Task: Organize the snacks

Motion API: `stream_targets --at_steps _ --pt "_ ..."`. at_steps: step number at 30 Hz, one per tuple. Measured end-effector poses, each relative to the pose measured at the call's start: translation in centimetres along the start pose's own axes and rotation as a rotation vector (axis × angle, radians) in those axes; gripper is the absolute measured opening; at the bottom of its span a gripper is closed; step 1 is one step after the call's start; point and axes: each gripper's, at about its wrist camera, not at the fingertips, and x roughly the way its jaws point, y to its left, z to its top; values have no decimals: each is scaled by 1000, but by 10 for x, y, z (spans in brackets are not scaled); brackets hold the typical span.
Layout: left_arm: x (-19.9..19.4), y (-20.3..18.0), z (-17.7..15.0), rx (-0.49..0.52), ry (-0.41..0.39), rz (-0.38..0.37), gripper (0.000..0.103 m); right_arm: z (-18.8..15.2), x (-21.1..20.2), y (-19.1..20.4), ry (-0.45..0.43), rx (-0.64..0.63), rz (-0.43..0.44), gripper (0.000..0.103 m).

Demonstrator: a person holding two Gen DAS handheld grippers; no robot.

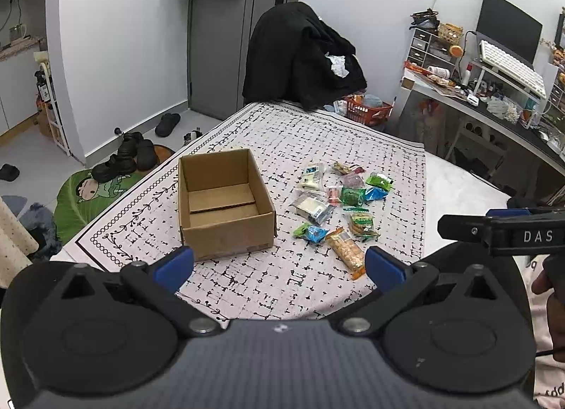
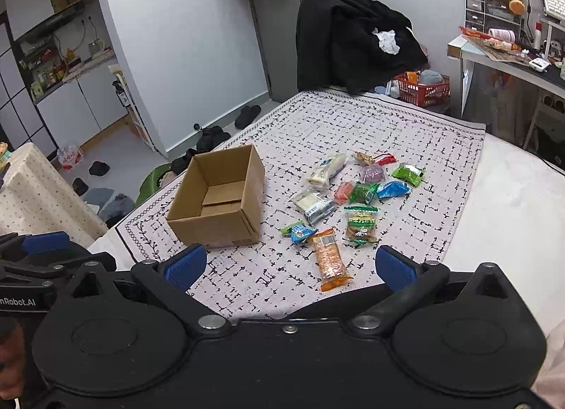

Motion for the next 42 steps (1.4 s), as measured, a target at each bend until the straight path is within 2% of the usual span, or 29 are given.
stream_targets --at_steps 12,19,29,34,40,42 --pt "35 -3 9 -51 1 -4 102 4 32 -24 55 26 -32 103" --pt "67 -12 14 -69 39 -10 102 7 47 -46 83 46 -42 103" --pt "105 -32 15 -71 69 -31 100 12 75 -78 111 96 -14 102" --pt "125 -38 16 -99 85 -23 95 14 96 -102 146 195 38 90" --pt "154 -46 15 -135 131 -18 87 14 119 -119 170 226 53 90" --pt "163 -48 14 -146 142 -10 81 14 127 -124 175 235 56 89"
